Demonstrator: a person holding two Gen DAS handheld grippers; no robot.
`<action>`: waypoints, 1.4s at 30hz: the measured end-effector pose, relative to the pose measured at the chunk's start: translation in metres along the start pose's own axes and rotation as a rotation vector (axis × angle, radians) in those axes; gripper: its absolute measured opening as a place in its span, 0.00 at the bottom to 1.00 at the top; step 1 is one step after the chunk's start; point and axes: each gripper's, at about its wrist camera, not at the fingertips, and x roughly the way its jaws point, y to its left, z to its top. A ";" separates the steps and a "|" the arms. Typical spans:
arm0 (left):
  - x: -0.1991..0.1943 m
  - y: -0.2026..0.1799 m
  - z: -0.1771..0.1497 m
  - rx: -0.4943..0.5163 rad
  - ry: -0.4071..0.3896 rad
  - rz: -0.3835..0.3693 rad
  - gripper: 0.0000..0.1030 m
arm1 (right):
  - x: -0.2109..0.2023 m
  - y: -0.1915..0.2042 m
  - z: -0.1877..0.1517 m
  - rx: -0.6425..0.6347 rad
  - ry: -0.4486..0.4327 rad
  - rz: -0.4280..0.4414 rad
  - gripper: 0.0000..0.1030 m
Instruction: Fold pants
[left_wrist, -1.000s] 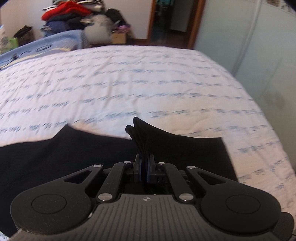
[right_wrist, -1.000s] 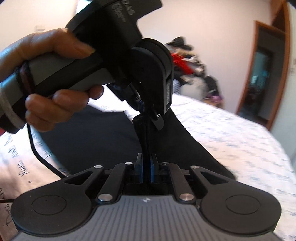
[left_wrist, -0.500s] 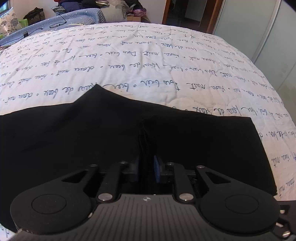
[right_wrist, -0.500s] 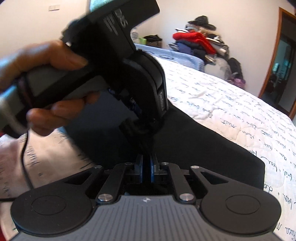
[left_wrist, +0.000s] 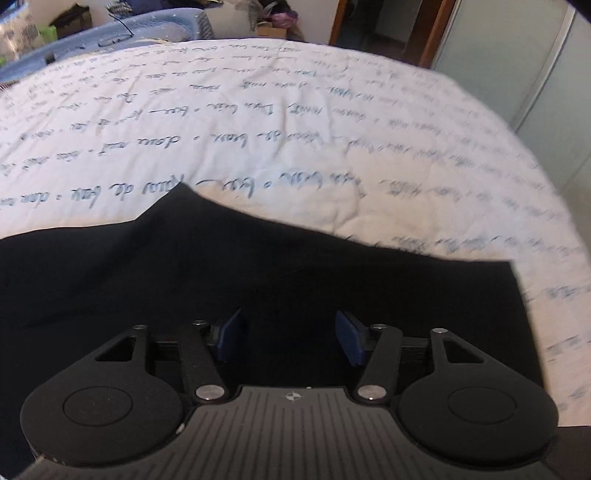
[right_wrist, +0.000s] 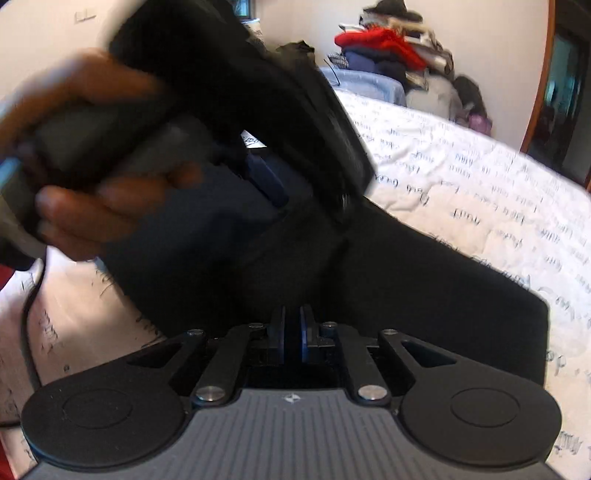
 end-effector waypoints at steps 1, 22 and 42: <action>-0.007 0.000 -0.005 -0.005 -0.025 -0.002 0.50 | -0.007 0.001 -0.001 0.008 -0.011 -0.011 0.08; -0.116 0.103 -0.076 -0.049 -0.150 0.151 0.72 | -0.077 0.028 0.001 0.113 -0.171 0.057 0.09; -0.191 0.232 -0.112 -0.168 -0.336 0.514 0.99 | -0.044 0.086 0.025 -0.013 -0.158 -0.128 1.00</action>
